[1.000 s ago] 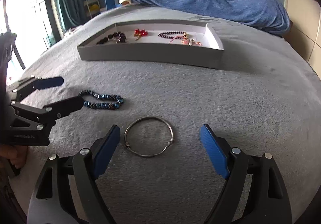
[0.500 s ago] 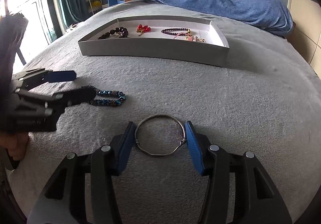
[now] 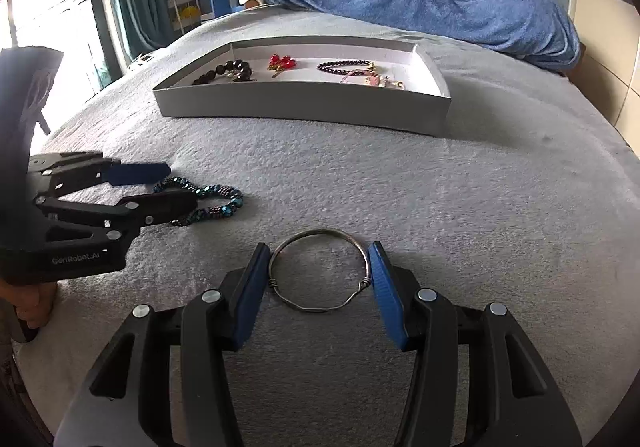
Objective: Organize jewelry
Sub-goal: 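Grasp the blue beaded bracelet with the left tool while the right tool grasps the silver bangle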
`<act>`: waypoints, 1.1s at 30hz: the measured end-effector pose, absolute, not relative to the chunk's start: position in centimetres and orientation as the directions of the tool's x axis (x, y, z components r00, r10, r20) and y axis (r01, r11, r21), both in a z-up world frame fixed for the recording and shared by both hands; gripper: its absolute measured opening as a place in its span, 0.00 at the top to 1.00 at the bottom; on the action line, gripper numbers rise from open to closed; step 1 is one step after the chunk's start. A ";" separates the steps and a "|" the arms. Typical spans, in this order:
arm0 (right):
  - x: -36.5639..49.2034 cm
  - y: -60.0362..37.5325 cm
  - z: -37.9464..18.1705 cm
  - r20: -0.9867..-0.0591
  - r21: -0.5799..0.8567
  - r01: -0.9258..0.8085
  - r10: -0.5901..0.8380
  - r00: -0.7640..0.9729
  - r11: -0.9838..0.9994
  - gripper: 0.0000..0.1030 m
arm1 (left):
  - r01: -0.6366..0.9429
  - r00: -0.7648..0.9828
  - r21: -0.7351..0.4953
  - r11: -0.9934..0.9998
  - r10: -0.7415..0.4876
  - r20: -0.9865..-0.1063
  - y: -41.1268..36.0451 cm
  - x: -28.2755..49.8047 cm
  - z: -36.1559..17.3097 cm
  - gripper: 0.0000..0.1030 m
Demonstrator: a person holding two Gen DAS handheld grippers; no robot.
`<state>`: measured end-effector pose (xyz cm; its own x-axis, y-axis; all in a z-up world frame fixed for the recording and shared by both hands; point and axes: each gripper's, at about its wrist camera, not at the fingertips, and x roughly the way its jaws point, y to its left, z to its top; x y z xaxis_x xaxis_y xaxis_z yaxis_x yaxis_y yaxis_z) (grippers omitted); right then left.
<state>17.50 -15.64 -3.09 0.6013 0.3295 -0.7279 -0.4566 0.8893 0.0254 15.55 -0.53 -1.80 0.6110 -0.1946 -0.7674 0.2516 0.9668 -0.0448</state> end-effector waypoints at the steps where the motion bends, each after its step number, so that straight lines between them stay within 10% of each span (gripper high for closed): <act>1: 17.5 -15.7 -3.1 -0.727 0.025 -0.454 0.328 0.603 0.891 0.51 | 0.264 0.611 -0.040 0.964 -0.199 -0.766 -0.8 15.3 -1.8 0.73; 9: 17.7 -16.4 -3.0 -0.720 0.042 -0.429 0.325 0.613 0.902 0.51 | 0.261 0.612 -0.101 0.960 -0.246 -0.751 -0.2 14.8 -1.7 0.91; 33: 17.6 -16.5 -2.8 -0.718 0.052 -0.433 0.335 0.610 0.900 0.51 | 0.223 0.684 -0.169 0.960 -0.278 -0.674 1.9 13.4 2.0 0.93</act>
